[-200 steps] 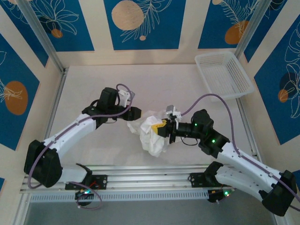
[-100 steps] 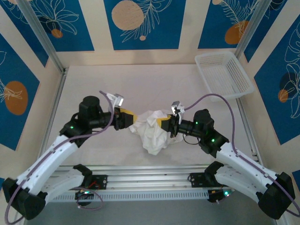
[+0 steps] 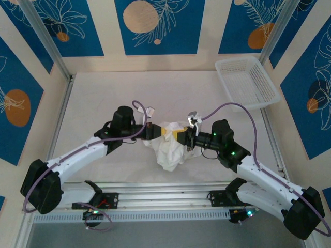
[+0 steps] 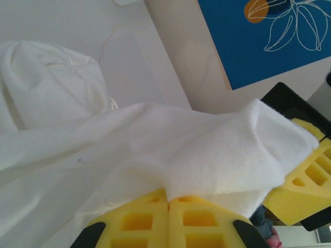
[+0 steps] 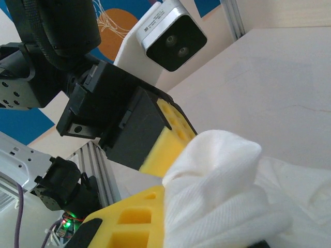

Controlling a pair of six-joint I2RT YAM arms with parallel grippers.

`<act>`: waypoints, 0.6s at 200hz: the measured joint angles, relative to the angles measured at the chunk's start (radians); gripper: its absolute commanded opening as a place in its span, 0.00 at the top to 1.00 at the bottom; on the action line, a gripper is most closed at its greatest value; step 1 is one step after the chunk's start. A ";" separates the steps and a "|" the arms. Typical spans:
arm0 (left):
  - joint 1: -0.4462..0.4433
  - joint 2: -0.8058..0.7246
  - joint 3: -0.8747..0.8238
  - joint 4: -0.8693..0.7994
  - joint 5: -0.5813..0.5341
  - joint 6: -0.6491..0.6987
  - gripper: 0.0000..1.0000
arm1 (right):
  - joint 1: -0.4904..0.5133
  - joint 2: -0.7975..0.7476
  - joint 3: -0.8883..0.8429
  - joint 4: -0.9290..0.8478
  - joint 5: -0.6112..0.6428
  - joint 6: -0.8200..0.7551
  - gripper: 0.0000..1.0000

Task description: Fold the inside-out t-shirt

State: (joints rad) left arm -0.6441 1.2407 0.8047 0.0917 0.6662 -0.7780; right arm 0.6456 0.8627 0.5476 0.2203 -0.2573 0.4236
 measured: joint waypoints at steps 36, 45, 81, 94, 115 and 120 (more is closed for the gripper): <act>0.012 -0.033 0.070 -0.003 0.042 -0.026 1.00 | -0.076 -0.009 -0.036 0.025 0.018 0.040 0.90; 0.017 -0.055 0.093 -0.003 0.056 -0.033 1.00 | -0.121 -0.010 -0.077 0.051 0.014 0.050 0.86; 0.023 -0.077 0.182 0.005 0.128 -0.036 1.00 | -0.230 -0.018 -0.181 -0.006 -0.040 0.074 0.57; 0.023 -0.066 0.177 0.011 0.145 -0.047 1.00 | -0.208 -0.083 -0.169 -0.054 -0.035 0.066 0.53; 0.023 -0.045 0.151 0.021 0.153 -0.063 1.00 | -0.126 -0.239 -0.127 -0.124 0.025 0.032 0.47; 0.023 -0.041 0.145 0.021 0.154 -0.066 1.00 | -0.095 -0.274 -0.117 -0.137 0.047 0.023 0.46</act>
State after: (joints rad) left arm -0.6216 1.1999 0.9501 0.1127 0.8200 -0.8436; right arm 0.5503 0.5892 0.4309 0.0837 -0.2100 0.4461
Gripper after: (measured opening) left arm 0.044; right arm 0.515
